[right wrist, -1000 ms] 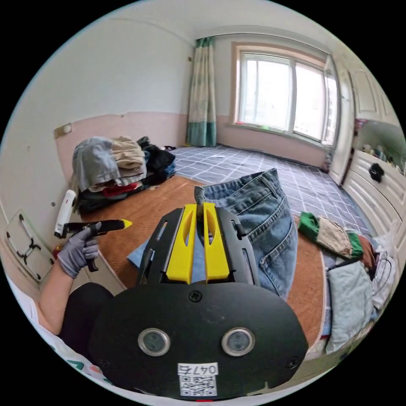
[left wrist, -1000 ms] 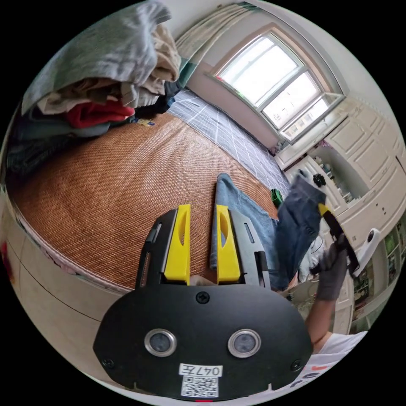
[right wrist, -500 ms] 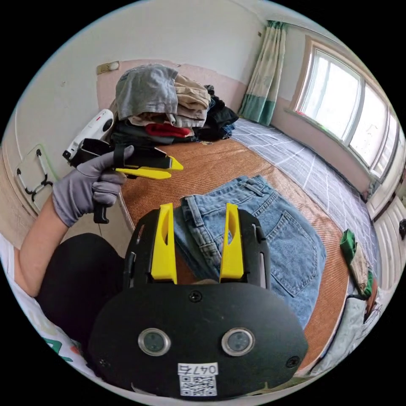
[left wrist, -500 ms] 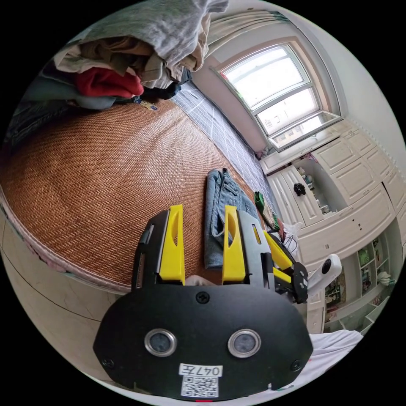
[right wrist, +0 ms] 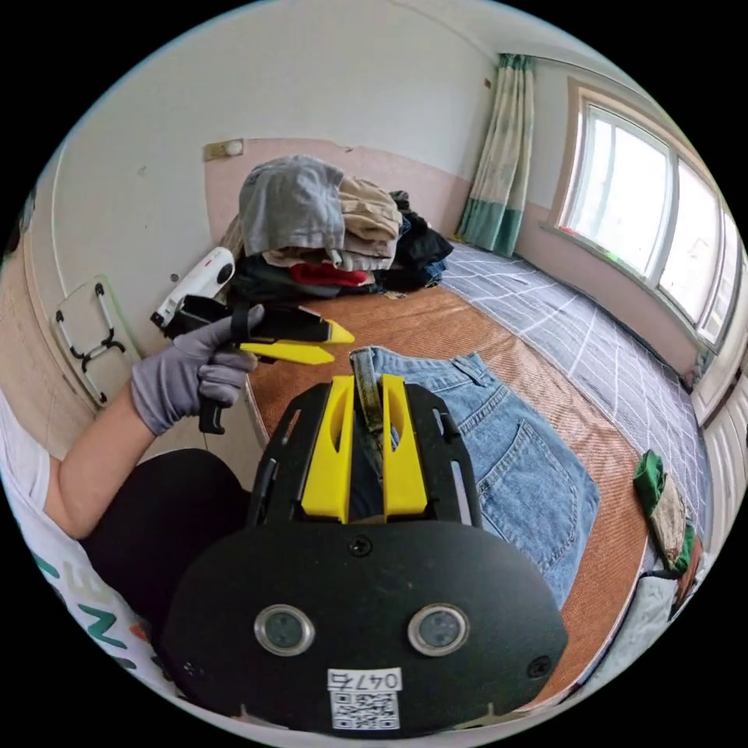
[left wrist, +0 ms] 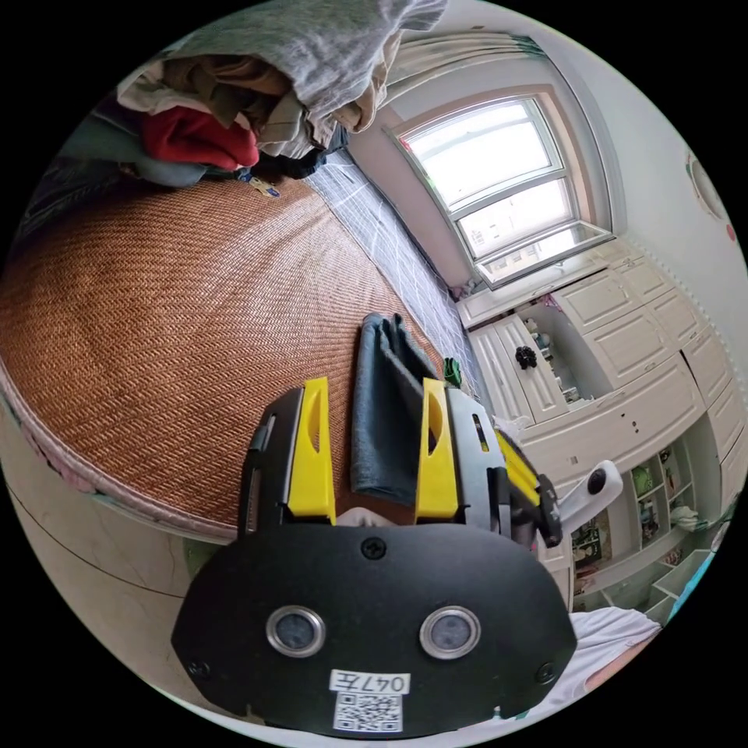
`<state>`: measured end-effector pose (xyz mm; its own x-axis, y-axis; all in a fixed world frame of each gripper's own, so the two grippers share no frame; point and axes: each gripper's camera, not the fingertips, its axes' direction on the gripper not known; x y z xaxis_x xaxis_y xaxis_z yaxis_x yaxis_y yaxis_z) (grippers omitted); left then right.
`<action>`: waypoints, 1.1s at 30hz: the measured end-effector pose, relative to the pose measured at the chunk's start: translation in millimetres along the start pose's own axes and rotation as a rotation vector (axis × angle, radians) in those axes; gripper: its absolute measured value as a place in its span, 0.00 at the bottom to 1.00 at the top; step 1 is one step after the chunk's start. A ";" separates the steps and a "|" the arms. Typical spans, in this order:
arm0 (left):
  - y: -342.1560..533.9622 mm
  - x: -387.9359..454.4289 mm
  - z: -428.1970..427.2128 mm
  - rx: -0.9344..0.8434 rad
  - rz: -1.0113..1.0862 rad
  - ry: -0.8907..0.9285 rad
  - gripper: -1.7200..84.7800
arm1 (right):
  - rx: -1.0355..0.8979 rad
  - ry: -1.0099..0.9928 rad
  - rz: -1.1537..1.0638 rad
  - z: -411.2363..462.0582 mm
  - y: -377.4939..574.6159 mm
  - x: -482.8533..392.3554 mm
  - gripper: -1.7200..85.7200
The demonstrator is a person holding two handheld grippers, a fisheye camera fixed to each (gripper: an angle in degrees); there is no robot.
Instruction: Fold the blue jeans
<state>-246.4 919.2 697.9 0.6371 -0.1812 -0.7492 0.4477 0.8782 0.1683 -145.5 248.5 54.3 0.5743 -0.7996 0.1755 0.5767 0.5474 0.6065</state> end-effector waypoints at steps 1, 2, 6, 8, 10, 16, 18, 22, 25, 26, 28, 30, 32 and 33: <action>-5.5 6.7 5.7 -0.006 0.001 -0.004 0.22 | -0.059 0.015 -0.050 23.0 6.8 -14.6 0.04; -10.7 14.4 12.9 -0.017 0.006 -0.015 0.23 | -0.089 0.030 -0.082 41.2 15.2 -26.5 0.04; -29.2 38.2 39.7 -0.073 0.007 -0.070 0.23 | 0.012 0.060 -0.036 37.4 31.4 -27.9 0.04; -46.0 56.6 43.9 -0.067 -0.005 -0.040 0.25 | 0.107 0.098 -0.018 18.9 38.7 -21.7 0.04; -62.7 75.7 42.9 -0.059 0.008 -0.060 0.25 | 0.052 0.035 -0.045 35.5 43.9 -18.6 0.05; -115.6 133.5 78.0 -0.165 0.049 -0.145 0.26 | -0.008 -0.112 0.001 19.9 90.5 11.6 0.10; -135.2 158.6 80.6 -0.176 0.075 -0.188 0.25 | 0.088 -0.030 0.092 -22.6 120.9 42.5 0.10; -182.2 209.8 82.7 -0.191 0.110 -0.238 0.24 | 0.015 0.261 0.475 -52.2 214.2 168.3 0.11; -218.7 239.9 79.9 -0.194 0.107 -0.238 0.22 | -0.143 0.200 0.638 -17.2 276.3 242.3 0.12; -235.2 250.5 84.3 -0.223 0.111 -0.186 0.20 | -0.165 0.150 0.677 -0.9 295.5 257.6 0.12; -260.5 265.1 95.6 -0.265 0.103 -0.158 0.18 | -0.150 0.036 0.751 21.1 320.9 272.6 0.12; -284.1 289.5 98.0 -0.276 0.144 -0.202 0.17 | -0.141 -0.083 0.810 43.1 341.8 278.9 0.11; -319.7 321.6 99.2 -0.292 0.170 -0.205 0.15 | -0.124 -0.096 0.859 58.0 366.2 273.0 0.10; -328.4 330.0 99.8 -0.297 0.182 -0.212 0.15 | -0.114 -0.097 0.862 58.2 371.4 270.3 0.09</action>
<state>-120.6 526.8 459.3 0.8185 -0.0707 -0.5701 0.1344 0.9884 0.0703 190.1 221.3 372.1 0.7880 -0.1105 0.6056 0.0217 0.9881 0.1522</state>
